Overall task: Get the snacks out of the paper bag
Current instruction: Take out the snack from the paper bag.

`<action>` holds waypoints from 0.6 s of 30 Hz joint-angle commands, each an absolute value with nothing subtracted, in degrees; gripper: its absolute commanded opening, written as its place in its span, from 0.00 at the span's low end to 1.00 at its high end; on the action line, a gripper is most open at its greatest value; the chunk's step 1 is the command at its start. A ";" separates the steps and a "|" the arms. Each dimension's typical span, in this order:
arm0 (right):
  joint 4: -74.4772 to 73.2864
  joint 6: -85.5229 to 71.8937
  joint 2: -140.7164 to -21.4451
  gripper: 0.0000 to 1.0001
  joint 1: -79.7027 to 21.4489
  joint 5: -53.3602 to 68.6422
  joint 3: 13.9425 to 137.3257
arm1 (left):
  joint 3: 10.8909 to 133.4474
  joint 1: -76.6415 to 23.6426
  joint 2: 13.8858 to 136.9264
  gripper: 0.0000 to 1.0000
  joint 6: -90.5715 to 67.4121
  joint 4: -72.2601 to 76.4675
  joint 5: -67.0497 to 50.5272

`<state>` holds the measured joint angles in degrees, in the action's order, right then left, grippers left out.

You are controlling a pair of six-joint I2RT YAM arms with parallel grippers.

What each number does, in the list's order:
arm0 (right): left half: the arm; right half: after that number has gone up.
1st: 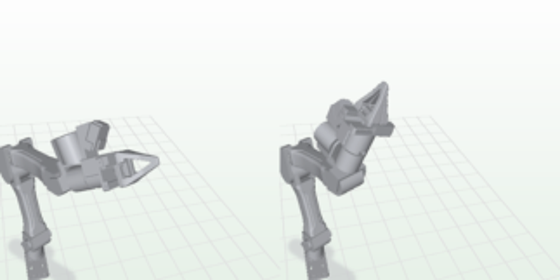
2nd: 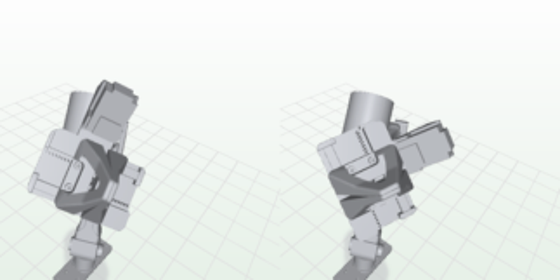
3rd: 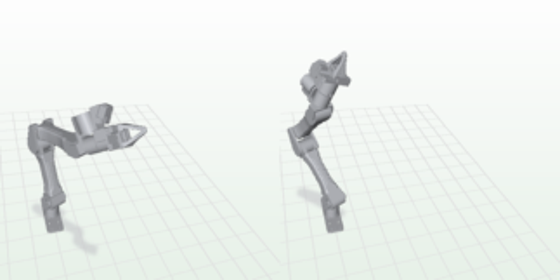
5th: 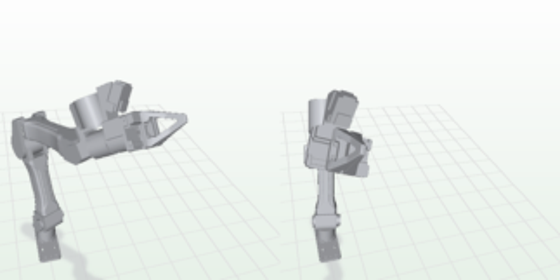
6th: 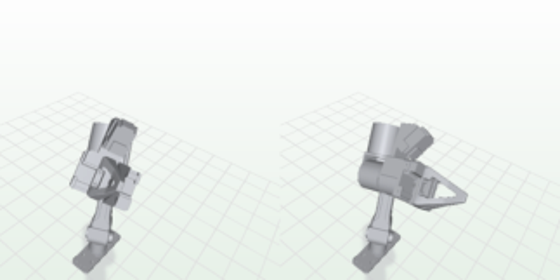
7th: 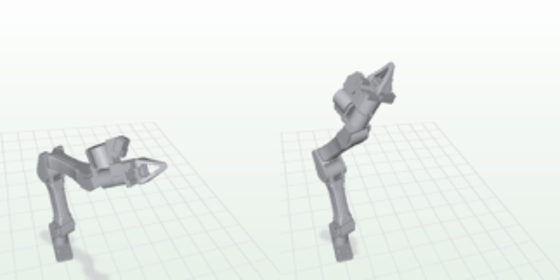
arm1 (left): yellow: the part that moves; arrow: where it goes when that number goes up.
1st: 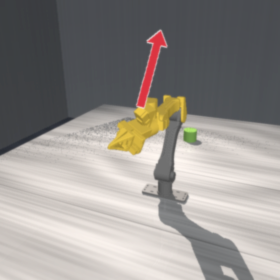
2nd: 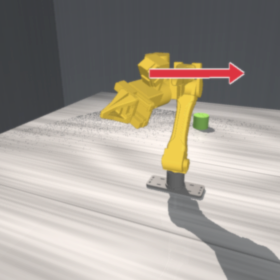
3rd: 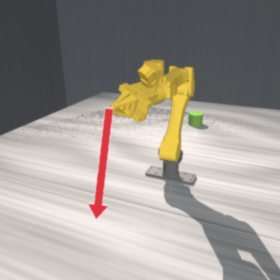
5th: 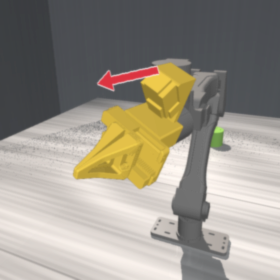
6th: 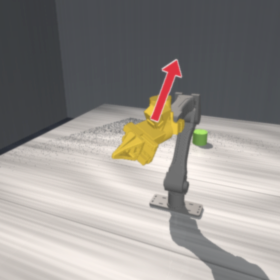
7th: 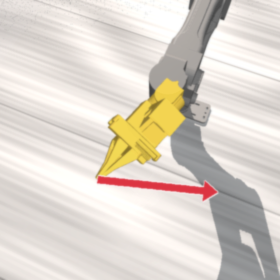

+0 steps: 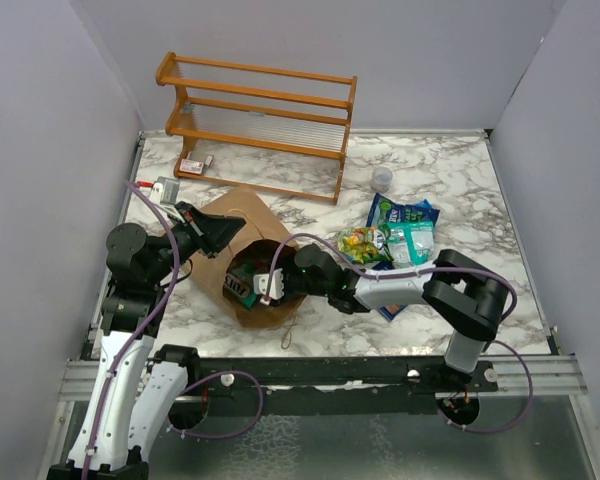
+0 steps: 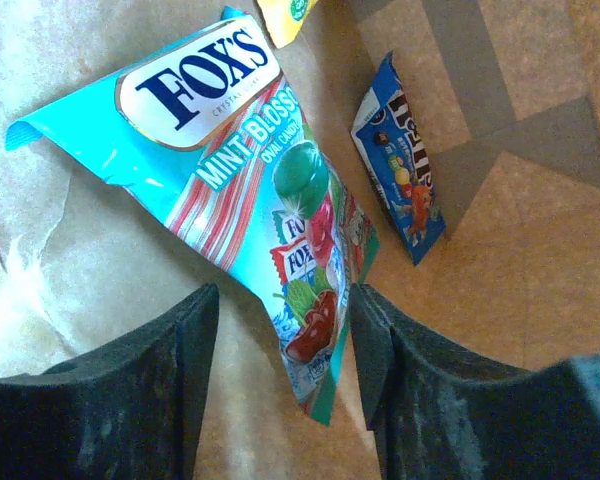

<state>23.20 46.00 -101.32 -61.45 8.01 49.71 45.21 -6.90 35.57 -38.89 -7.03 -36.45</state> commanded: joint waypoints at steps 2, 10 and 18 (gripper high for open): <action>27.82 51.40 -105.34 0.59 -62.27 4.01 51.26 | 44.98 -7.03 35.08 0.00 -39.08 -4.27 -36.79; 27.18 59.32 -110.77 0.65 -64.18 0.09 57.01 | 45.67 -7.02 35.02 0.00 -38.52 -5.32 -36.83; 27.47 60.06 -112.70 0.51 -64.93 -0.72 59.87 | 46.25 -7.03 34.43 0.00 -37.83 -6.94 -36.44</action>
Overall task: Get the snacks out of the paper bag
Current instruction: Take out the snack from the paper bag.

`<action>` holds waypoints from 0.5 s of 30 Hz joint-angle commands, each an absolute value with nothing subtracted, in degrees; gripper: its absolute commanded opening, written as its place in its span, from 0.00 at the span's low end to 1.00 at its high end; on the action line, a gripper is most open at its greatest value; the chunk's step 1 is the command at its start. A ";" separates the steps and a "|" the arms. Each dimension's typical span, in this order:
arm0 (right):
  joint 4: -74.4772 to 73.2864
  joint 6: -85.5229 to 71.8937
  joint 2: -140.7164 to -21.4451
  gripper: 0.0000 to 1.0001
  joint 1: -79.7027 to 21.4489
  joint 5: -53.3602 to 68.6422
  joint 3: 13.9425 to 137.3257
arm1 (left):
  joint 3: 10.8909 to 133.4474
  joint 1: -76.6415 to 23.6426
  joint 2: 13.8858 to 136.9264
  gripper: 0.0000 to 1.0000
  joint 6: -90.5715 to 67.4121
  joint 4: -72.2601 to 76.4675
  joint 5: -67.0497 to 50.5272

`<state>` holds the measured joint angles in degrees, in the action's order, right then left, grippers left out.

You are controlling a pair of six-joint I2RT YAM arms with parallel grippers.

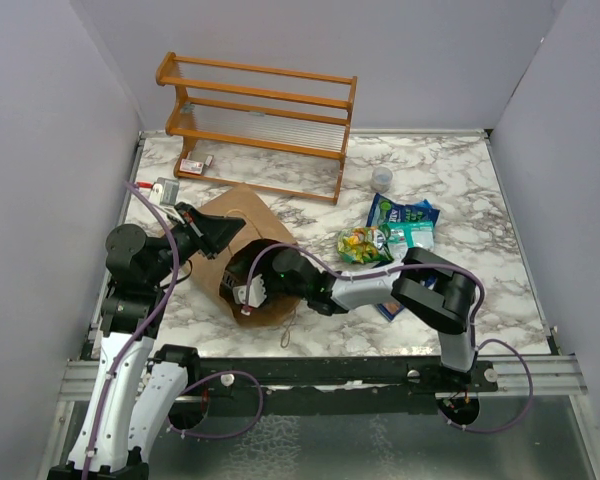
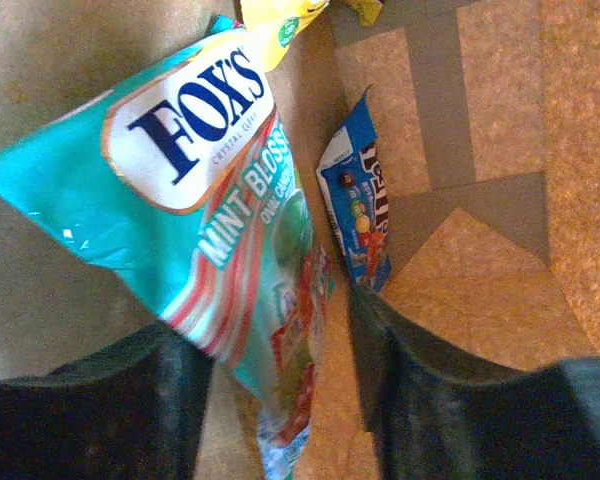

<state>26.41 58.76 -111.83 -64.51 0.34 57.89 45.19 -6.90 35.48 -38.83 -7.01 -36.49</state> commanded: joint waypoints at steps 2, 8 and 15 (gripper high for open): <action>26.64 60.34 -112.59 0.34 -64.99 -0.02 59.90 | 46.20 -7.03 34.40 0.00 -37.61 -7.24 -36.15; 22.79 57.59 -106.71 0.09 -65.25 2.30 57.45 | 46.53 -7.03 34.45 0.00 -37.75 -7.38 -33.92; 19.21 48.04 -97.40 0.08 -66.18 3.46 54.59 | 47.64 -7.03 36.13 0.00 -36.31 -9.04 -32.89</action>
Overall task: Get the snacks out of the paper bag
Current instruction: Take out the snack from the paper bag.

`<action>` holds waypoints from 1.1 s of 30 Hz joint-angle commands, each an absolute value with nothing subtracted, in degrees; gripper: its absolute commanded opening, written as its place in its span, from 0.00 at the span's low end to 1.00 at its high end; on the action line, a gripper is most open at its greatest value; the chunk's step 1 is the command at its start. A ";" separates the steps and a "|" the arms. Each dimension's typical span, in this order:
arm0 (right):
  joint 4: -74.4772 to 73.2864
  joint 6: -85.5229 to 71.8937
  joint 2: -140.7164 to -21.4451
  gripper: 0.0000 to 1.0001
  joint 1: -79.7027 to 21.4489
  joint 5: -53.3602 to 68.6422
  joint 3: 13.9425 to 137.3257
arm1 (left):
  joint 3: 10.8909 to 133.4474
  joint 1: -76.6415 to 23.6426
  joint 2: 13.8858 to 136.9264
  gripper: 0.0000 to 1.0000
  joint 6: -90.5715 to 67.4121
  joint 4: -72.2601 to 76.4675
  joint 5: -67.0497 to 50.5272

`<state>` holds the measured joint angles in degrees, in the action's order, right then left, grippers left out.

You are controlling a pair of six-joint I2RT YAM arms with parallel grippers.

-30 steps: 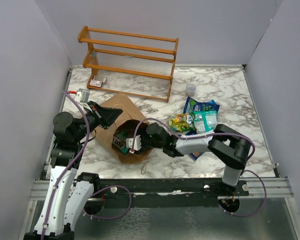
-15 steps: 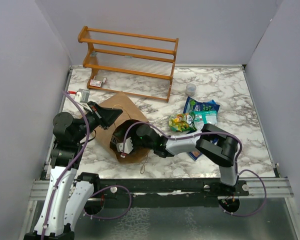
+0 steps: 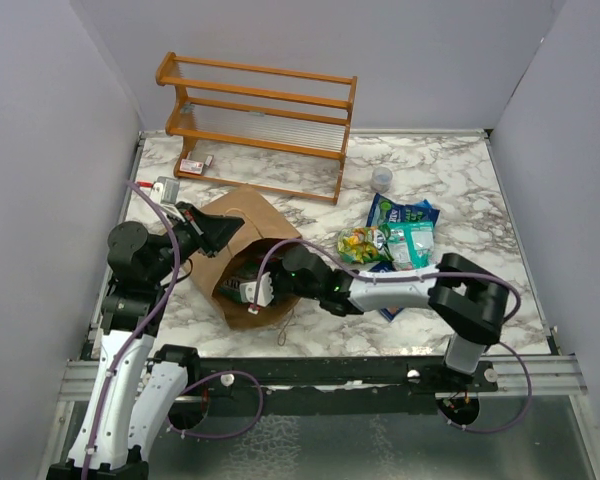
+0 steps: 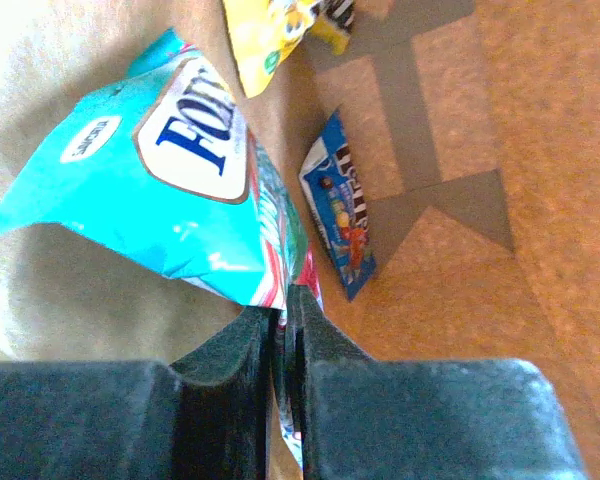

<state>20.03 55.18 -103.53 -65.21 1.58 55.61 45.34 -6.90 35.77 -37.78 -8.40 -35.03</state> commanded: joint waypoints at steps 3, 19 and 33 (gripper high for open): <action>14.18 43.83 -94.83 0.07 -66.17 5.62 54.84 | 47.18 -7.03 35.65 0.00 -36.44 -9.29 -32.24; -1.65 27.99 -68.61 0.01 -66.14 8.71 54.31 | 46.32 -7.03 35.82 0.00 -37.22 -8.73 -30.63; 0.15 23.69 -44.48 0.01 -66.18 -14.42 52.79 | 47.50 -7.03 36.39 0.00 -35.81 -11.96 -27.87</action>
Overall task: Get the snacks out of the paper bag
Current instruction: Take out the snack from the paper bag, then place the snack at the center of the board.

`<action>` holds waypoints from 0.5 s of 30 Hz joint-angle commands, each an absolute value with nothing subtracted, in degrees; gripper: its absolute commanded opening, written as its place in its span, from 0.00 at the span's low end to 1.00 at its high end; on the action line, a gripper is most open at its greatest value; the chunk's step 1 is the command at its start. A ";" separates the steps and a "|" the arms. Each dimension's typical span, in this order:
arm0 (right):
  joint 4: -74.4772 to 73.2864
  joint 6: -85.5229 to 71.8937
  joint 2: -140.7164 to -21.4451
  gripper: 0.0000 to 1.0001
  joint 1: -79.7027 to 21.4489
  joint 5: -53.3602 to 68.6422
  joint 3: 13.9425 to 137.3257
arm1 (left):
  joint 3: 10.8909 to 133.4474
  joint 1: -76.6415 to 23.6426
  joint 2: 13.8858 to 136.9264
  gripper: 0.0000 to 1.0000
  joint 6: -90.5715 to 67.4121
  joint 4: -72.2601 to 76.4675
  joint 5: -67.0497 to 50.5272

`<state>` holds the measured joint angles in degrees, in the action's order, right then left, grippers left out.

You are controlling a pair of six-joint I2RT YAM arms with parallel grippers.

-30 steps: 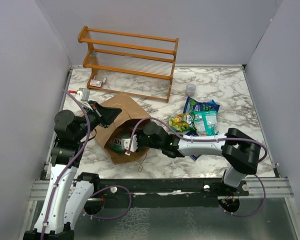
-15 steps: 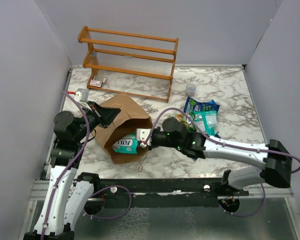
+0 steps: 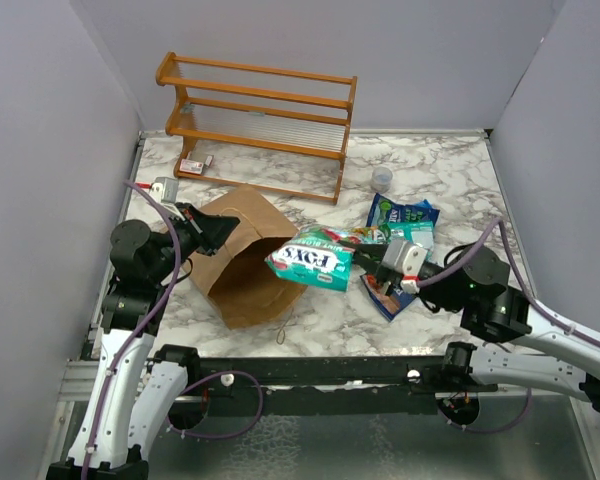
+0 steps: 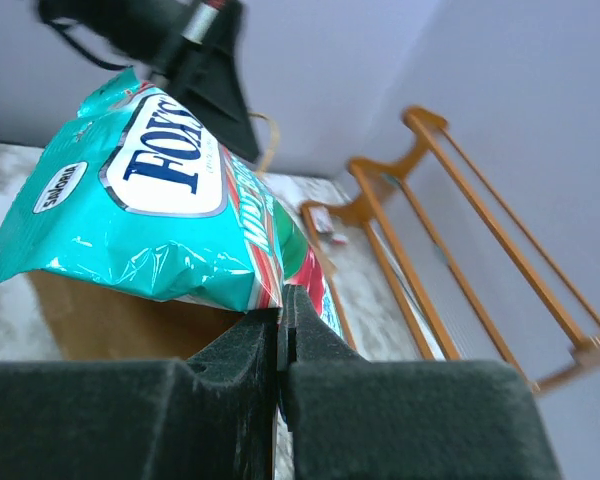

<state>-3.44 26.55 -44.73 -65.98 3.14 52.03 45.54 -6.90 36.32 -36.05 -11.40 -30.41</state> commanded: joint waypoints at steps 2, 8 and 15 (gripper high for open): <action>7.16 22.68 -44.10 0.01 -66.16 -26.19 51.01 | 47.31 -7.03 36.55 0.00 -36.02 -11.44 -28.56; 26.55 28.76 -48.40 0.01 -64.52 -49.51 44.41 | 47.56 -6.98 36.80 0.00 -36.01 -11.25 -29.14; 8.35 6.68 -62.27 0.01 -38.66 -43.63 47.20 | 47.45 -6.96 36.67 0.00 -36.42 -10.20 -31.83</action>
<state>15.53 20.60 -55.83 -50.19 -41.32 44.75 45.54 -6.90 37.04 -36.14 -11.94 -30.04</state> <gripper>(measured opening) 0.017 0.019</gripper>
